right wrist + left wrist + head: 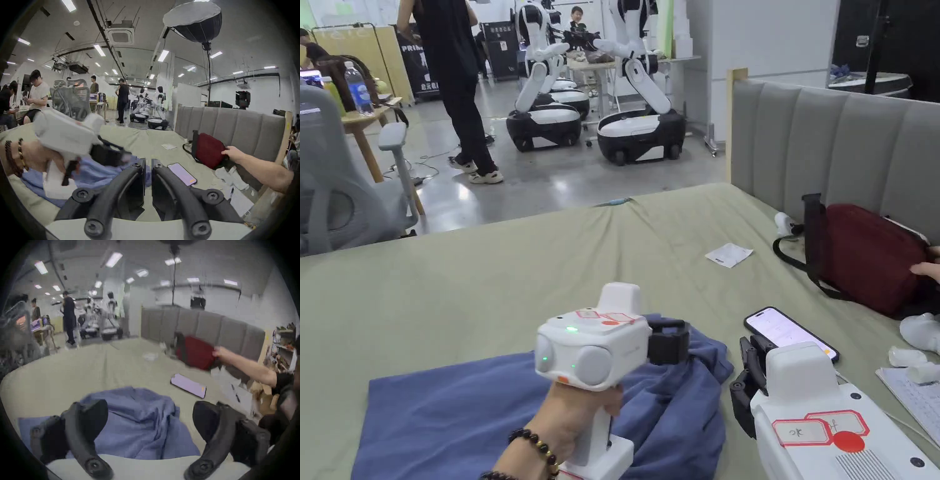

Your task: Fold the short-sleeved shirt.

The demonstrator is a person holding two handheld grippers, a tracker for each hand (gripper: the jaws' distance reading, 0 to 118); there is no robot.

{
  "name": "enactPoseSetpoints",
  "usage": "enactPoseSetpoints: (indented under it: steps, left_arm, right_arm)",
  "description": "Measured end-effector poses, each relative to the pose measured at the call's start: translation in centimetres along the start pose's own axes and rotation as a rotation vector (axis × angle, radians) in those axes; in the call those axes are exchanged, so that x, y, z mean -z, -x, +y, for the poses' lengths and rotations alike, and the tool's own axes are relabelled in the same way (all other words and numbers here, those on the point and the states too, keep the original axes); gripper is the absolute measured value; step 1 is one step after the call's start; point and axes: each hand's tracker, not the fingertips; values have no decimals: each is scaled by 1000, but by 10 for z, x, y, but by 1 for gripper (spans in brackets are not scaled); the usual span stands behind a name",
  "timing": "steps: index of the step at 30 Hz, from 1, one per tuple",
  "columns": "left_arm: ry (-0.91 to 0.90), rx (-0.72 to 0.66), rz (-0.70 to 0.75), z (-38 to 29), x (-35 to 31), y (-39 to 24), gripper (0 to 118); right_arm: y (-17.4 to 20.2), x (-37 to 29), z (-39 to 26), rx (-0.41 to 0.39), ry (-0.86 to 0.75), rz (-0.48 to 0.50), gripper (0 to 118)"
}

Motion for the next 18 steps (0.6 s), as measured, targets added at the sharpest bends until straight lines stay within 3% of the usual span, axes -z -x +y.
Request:
enactPoseSetpoints:
  steps: [3,9,12,13,14,15,18]
  left_arm:
    - [-117,-20,132,1,-75,12,114]
    - [-224,-25,463,-55,-219,29,109]
    - [-266,-81,567,-84,-275,36,68]
    - [-272,-87,600,-92,-289,37,37]
    - [-274,-85,637,-97,-301,33,17]
    - [-273,-85,682,-104,-311,32,6]
    - [-268,-94,724,-117,-330,26,0]
  right_arm:
    - [12,-7,9,-12,-14,27,8]
    - [37,-19,20,-15,-47,77,8]
    - [47,-22,24,-10,-60,94,10]
    - [50,-23,26,-7,-64,101,10]
    - [53,-23,27,-5,-68,105,10]
    - [56,-24,28,-6,-72,110,10]
    - [61,-28,30,-11,-85,123,10]
